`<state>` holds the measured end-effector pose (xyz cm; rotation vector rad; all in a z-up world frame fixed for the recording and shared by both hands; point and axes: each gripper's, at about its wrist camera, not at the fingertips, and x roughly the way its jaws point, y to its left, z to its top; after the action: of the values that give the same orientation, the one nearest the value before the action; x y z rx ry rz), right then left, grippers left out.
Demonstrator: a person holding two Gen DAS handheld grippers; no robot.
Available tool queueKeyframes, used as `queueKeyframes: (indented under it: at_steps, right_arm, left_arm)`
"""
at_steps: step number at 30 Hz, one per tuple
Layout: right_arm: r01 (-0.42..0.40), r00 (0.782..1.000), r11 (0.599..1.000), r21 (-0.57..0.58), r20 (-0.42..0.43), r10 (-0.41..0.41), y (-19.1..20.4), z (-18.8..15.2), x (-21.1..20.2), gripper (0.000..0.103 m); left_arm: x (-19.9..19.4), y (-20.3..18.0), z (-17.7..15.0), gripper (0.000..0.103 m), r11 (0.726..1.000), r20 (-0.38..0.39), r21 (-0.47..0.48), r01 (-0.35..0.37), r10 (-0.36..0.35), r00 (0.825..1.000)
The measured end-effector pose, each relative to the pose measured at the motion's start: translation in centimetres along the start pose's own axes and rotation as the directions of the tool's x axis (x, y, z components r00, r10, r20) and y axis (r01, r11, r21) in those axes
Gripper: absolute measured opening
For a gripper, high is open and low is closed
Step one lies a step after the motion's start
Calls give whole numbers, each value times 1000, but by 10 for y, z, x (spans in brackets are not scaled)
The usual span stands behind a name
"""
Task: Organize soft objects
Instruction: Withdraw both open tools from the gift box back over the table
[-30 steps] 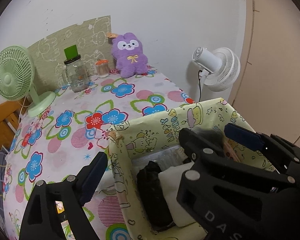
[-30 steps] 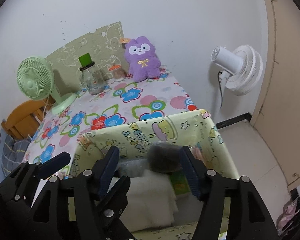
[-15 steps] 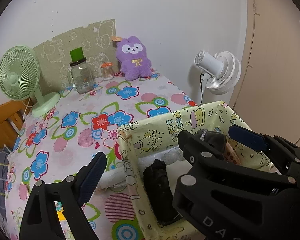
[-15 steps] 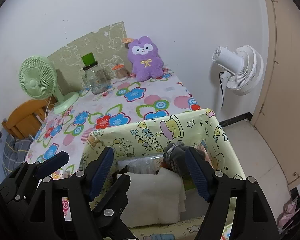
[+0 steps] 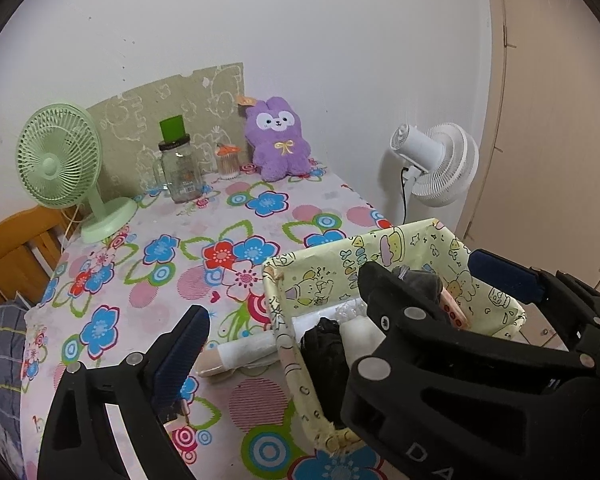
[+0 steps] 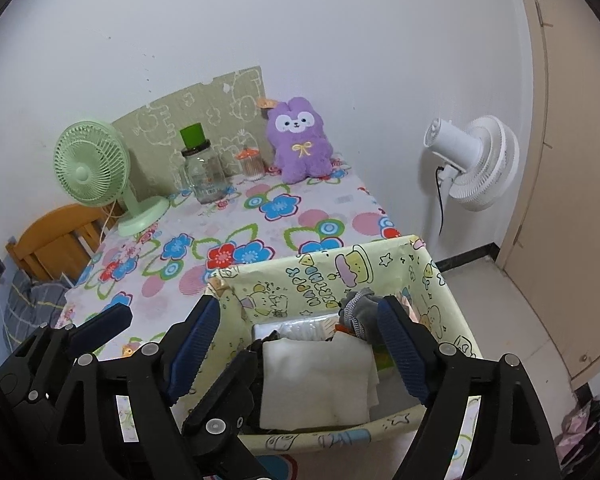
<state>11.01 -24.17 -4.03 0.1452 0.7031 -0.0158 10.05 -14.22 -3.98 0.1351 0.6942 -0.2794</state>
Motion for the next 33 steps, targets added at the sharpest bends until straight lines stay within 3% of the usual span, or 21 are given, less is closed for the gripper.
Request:
queueKeyframes:
  at_steps: [15,33]
  right_arm:
    - [21,996,999,-34,85,-18,25,1,-40,94]
    - [22,989,997,-78,149,-10,65,-6,-75,95]
  left_arm:
    - [-40,15,-3,99,1000,80,-3,-7,8,997]
    - [-78,40,-14,100,999,143,-18,-35,38,989]
